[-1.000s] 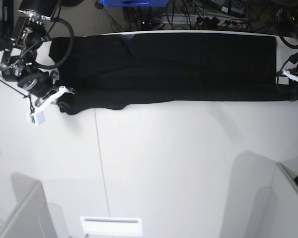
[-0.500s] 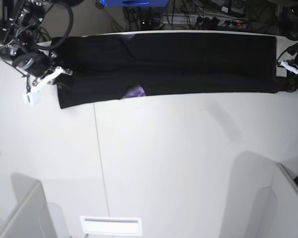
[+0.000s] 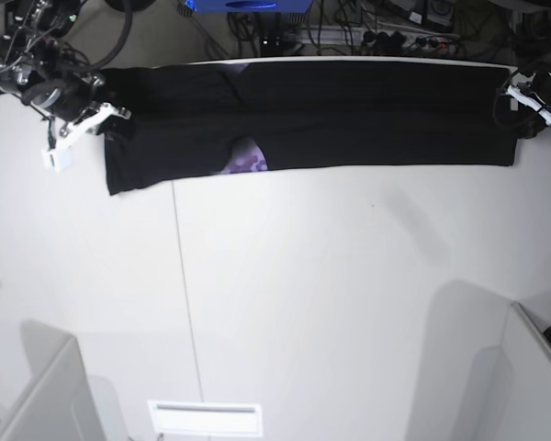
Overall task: Fold the T-shirt properly
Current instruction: 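Lay the folded hem down along the collar edge and release, then move both grippers to the ends of the folded strip, then grasp both ends of the black strip with both grippers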
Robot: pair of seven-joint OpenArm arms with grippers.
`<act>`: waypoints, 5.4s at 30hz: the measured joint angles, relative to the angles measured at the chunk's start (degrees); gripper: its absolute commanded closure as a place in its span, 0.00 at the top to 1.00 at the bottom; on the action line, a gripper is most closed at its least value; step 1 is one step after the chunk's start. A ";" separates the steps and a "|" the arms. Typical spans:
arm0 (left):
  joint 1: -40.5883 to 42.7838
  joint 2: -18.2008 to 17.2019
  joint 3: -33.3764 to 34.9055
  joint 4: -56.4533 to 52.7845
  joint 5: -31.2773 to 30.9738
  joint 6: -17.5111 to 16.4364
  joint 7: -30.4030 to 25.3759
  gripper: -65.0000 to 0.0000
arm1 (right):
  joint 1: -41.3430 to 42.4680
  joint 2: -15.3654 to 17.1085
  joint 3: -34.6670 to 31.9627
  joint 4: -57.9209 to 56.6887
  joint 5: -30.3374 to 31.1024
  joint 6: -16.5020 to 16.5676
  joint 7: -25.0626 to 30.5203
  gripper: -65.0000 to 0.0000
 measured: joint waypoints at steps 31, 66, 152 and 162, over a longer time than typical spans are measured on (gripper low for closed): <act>-0.79 3.52 -0.24 -0.09 11.41 -3.21 -0.44 0.02 | -5.86 -2.29 0.28 -0.09 -0.28 -0.22 1.40 0.36; -11.34 14.64 -2.67 -11.39 12.76 -1.70 -2.64 0.00 | 3.50 -3.61 -9.62 -13.86 -23.65 5.20 14.71 0.00; -37.44 3.87 6.34 -33.40 9.29 -0.83 0.39 0.76 | 16.39 -6.23 -10.99 -9.75 -32.26 4.98 11.98 0.00; -38.29 3.56 8.46 -38.03 7.23 -1.66 -2.29 0.37 | 16.06 -6.25 -10.99 -9.73 -32.20 4.98 12.28 0.00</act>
